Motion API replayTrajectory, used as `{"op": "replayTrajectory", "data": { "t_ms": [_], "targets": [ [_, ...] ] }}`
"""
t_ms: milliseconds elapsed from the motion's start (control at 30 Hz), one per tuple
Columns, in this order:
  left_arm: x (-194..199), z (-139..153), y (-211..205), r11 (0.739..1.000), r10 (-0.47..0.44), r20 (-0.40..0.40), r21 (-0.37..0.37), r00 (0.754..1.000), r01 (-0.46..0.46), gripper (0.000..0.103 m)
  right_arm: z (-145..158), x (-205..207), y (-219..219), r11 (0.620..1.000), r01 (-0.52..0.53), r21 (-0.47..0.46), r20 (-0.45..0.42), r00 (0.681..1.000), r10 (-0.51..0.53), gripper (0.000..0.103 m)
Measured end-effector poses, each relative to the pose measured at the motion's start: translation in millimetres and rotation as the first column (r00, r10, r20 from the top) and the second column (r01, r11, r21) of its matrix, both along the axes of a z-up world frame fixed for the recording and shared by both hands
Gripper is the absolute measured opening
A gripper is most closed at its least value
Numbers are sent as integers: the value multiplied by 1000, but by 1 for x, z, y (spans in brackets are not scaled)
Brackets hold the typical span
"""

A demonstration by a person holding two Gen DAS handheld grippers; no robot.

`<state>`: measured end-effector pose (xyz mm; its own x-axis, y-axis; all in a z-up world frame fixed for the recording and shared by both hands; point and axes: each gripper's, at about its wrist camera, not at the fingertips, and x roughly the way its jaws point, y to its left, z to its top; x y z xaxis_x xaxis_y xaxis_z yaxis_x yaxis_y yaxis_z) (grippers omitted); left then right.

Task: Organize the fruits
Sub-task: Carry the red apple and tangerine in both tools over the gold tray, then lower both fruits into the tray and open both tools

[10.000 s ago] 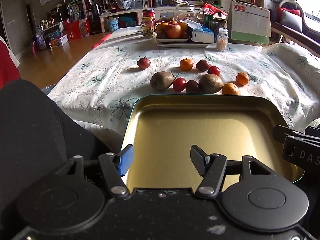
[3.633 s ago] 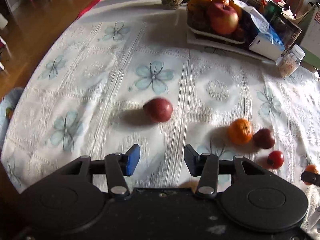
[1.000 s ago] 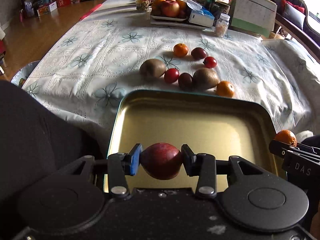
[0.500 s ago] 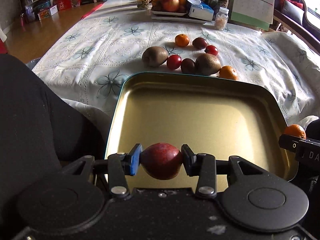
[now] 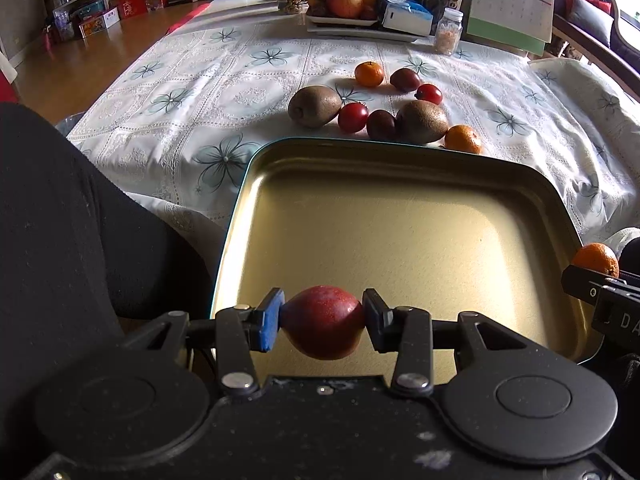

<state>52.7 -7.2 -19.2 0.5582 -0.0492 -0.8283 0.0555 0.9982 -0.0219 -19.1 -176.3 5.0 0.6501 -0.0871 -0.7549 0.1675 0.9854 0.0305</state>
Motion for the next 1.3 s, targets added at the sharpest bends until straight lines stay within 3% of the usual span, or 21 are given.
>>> {"op": "replayTrajectory", "data": {
  "t_ms": [233,533,1300],
  "targets": [
    [2,-1,-2,1000,-4,-4,14,1000,4,43,-2,3,-5,999,16,39,-27,1000,-15,47],
    [1,-1,-1,1000,-6,-7,11,1000,6,43,-3,2,6,1000,-18,-10,-25,1000,18,47],
    [4,-4,-2,1000,-8,-24,13,1000,8,43,-4,3,4,1000,-13,-2,-31,999,12,47]
  ]
}}
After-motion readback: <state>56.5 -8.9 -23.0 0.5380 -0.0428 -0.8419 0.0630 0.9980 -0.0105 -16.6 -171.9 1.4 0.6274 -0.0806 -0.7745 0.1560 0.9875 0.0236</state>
